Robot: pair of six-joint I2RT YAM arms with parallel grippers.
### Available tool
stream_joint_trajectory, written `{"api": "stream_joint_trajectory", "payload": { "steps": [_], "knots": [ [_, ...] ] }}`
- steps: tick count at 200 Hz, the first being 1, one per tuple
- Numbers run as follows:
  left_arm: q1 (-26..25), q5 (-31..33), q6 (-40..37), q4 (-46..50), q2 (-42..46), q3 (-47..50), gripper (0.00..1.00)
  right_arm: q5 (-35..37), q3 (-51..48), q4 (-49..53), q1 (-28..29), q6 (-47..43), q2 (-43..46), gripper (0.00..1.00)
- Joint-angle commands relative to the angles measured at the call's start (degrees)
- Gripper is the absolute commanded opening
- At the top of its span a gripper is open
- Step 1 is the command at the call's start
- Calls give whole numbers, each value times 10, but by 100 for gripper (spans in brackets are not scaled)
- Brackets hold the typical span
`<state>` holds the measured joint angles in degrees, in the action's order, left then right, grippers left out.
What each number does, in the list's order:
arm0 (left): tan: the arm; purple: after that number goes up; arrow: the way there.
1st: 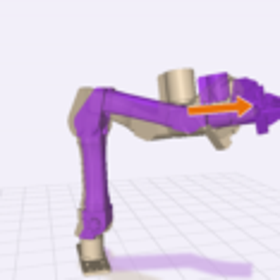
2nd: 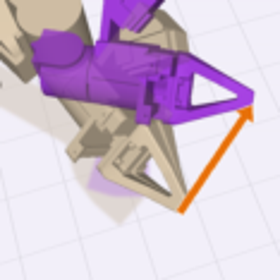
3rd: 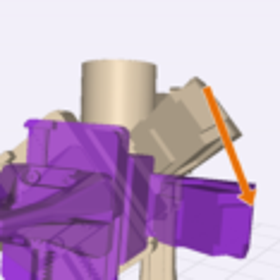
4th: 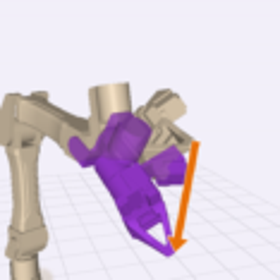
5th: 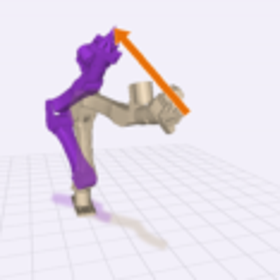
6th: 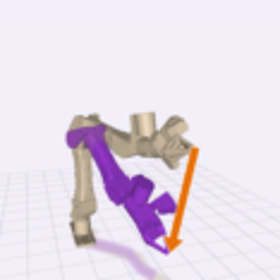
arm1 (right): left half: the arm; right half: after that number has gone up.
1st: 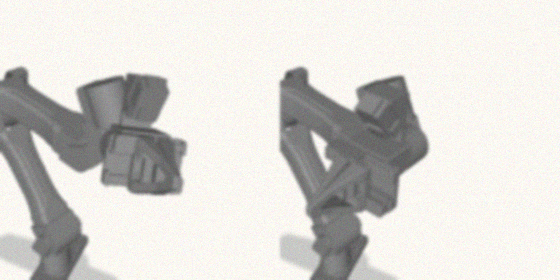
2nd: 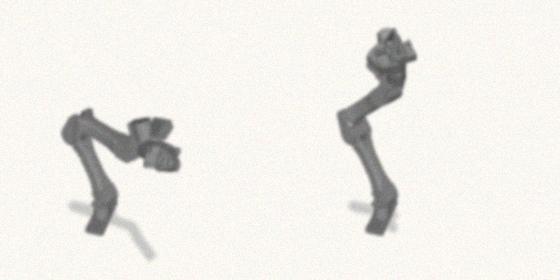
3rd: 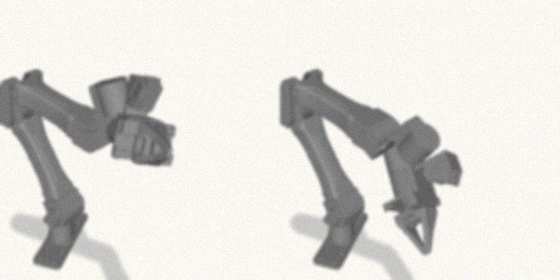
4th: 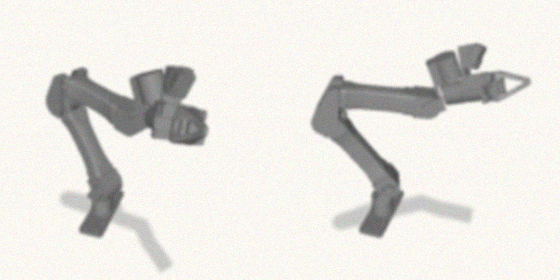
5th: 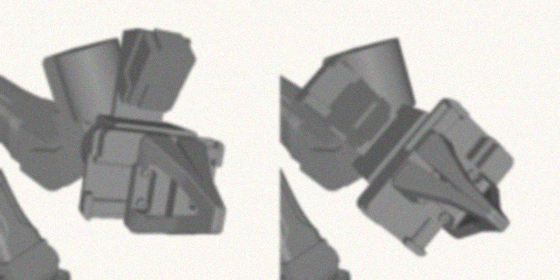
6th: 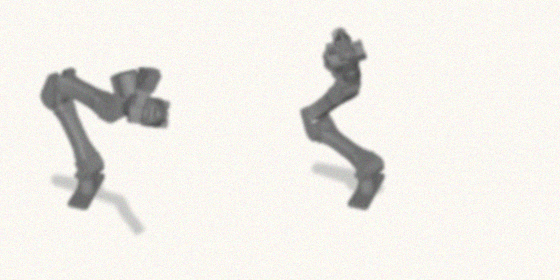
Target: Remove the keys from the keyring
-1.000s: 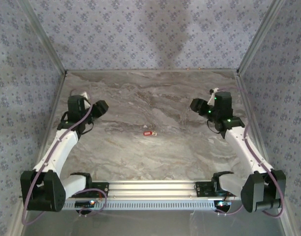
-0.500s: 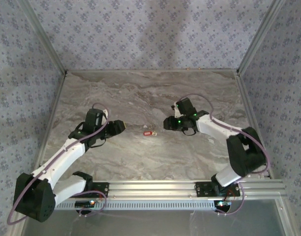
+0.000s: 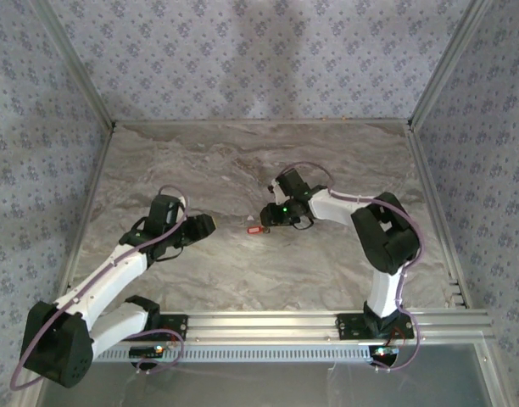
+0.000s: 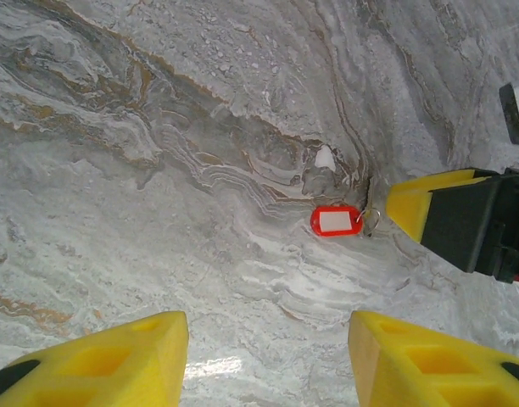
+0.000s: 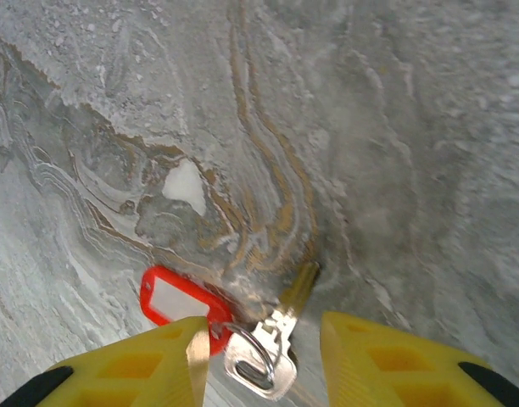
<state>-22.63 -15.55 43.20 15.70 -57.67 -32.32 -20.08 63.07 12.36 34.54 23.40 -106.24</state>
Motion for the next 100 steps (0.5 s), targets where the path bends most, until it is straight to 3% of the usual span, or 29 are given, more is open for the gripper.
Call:
{"api": "stream_joint_trajectory", "payload": {
  "steps": [1,31,54,100],
  "knots": [
    [-4,7,9,-2,9,4,54,-17,21,1,6,-13,-15,41],
    [-4,12,11,-4,9,8,54,-24,27,4,14,-16,-28,41],
    [-4,12,14,-7,10,12,54,-22,26,7,20,-18,-29,32],
    [-4,12,14,-9,12,16,54,-10,21,18,33,-28,-12,27]
  ]
}}
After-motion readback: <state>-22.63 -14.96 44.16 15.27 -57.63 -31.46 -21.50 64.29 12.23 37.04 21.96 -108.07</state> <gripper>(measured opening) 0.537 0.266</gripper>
